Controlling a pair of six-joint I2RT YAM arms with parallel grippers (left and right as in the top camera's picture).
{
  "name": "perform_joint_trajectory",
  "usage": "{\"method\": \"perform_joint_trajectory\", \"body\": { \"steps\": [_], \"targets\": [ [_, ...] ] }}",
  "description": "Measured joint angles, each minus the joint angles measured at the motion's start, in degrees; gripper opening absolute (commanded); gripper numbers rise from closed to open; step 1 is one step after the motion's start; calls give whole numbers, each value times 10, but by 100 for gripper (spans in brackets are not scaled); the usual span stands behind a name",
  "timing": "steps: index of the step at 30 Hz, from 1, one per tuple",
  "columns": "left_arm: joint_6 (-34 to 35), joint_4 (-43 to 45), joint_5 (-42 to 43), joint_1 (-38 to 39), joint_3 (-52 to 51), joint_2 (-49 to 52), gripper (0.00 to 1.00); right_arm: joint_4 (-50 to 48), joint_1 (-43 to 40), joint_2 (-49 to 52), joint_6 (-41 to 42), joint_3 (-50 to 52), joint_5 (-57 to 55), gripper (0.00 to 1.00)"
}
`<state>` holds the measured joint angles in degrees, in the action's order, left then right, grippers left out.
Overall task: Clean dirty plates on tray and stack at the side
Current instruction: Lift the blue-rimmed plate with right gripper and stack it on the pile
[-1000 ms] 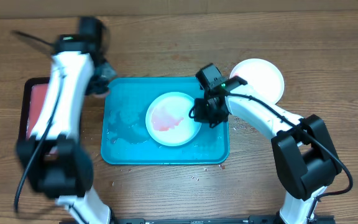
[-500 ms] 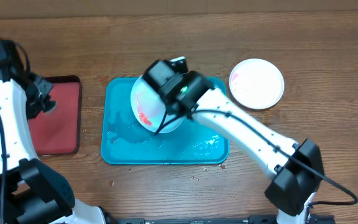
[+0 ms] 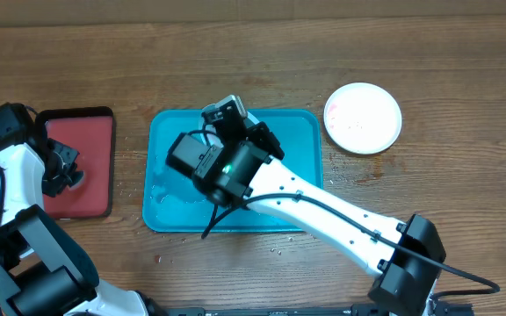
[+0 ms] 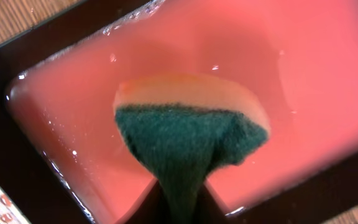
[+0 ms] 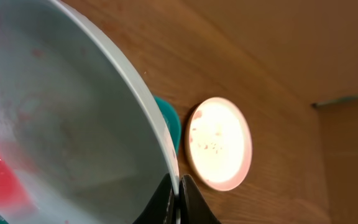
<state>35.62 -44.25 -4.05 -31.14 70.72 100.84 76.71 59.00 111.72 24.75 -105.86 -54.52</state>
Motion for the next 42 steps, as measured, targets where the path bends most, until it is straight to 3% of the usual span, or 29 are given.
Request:
{"method": "perform_joint_trajectory", "body": {
  "steps": [2, 5, 8, 14, 21, 23, 24, 25, 30, 37, 42],
  "targets": [
    [-3, 5, -1, 0, 0, 6, 34, 1, 10, 0, -6, 0, -19, 4],
    [-5, 6, -2, 0, 0, 14, 47, 2, 20, 0, -22, 0, -44, 4],
    [-9, 9, -2, 0, -1, 21, 53, 3, 27, 0, -34, 0, -70, 4],
    [-16, -6, 25, -1, 4, 23, 54, 4, 29, 0, -49, 0, -116, 4],
    [-30, -102, 72, -1, 98, 23, 47, 4, 30, 0, -100, 0, -193, 4],
    [-31, -120, 83, -1, 124, 23, 58, 4, 30, 0, -113, 0, -209, 4],
    [-32, -123, 89, -1, 133, 23, 96, 4, 30, 0, -117, 0, -213, 4],
    [-36, -124, 94, -1, 140, 23, 100, 4, 30, 0, -120, 0, -217, 4],
    [-37, -130, 105, -1, 142, 23, 100, -35, 25, 0, -107, 0, -184, 4],
    [-37, -130, 110, -1, 142, 23, 100, -41, -57, 0, -111, 0, -6, 4],
    [-37, -130, 110, -1, 142, 23, 100, -22, -127, 0, -23, 0, 8, 4]
  ]
}}
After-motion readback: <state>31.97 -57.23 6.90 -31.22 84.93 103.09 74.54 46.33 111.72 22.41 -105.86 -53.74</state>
